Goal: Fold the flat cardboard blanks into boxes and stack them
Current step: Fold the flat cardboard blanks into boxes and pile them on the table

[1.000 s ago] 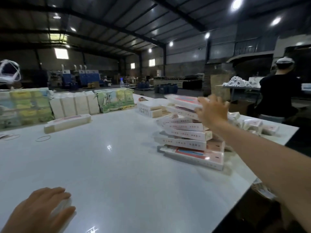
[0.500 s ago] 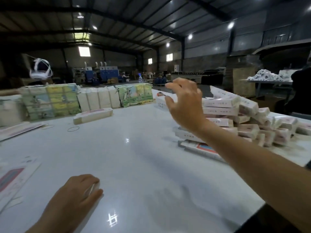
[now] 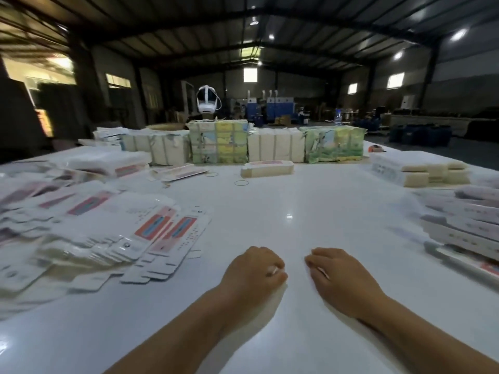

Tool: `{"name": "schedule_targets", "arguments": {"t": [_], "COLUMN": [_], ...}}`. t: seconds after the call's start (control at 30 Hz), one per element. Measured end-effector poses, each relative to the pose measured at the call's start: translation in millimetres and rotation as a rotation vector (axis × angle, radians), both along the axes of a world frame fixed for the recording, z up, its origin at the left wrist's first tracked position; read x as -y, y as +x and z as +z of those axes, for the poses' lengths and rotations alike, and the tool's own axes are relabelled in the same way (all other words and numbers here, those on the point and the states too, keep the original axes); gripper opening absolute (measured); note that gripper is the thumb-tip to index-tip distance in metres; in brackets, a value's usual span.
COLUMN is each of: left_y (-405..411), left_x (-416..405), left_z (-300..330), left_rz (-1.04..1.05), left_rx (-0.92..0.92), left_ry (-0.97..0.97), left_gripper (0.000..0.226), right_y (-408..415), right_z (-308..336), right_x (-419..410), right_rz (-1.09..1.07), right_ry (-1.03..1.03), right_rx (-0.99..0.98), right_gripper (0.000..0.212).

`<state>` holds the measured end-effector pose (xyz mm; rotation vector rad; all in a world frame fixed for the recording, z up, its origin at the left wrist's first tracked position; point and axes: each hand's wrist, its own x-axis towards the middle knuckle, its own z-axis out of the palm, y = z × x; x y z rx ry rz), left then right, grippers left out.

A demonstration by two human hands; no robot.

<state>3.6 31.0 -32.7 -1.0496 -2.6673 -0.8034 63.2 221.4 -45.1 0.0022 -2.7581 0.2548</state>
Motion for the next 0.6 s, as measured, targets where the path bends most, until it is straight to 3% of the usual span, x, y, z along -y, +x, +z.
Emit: {"name": "schedule_targets", "arguments": {"t": [0.13, 0.23, 0.33, 0.4, 0.47, 0.6], "left_y": [-53, -100, -127, -138, -148, -159], "left_x": [43, 106, 166, 189, 200, 210], "left_z": [38, 62, 60, 53, 55, 64], "left_rz": [0.28, 0.724, 1.02, 1.053, 1.051, 0.988], "left_rx": [0.104, 0.042, 0.162, 0.212, 0.243, 0.28], "left_ry": [0.043, -0.235, -0.422, -0.461, -0.439, -0.277], "left_gripper": [0.024, 0.053, 0.09, 0.104, 0.103, 0.07], "right_y": [-1, -2, -3, -3, -5, -4], "right_z": [1, 2, 2, 2, 2, 2], "right_x": [2, 4, 3, 3, 3, 2], "right_rz": [0.019, 0.008, 0.002, 0.005, 0.008, 0.011], "right_ry": [-0.041, -0.036, -0.026, -0.023, -0.024, -0.045], "right_rx": [-0.025, -0.016, -0.006, 0.002, 0.004, 0.013], "right_gripper": [0.03, 0.031, 0.033, 0.033, 0.033, 0.033]}}
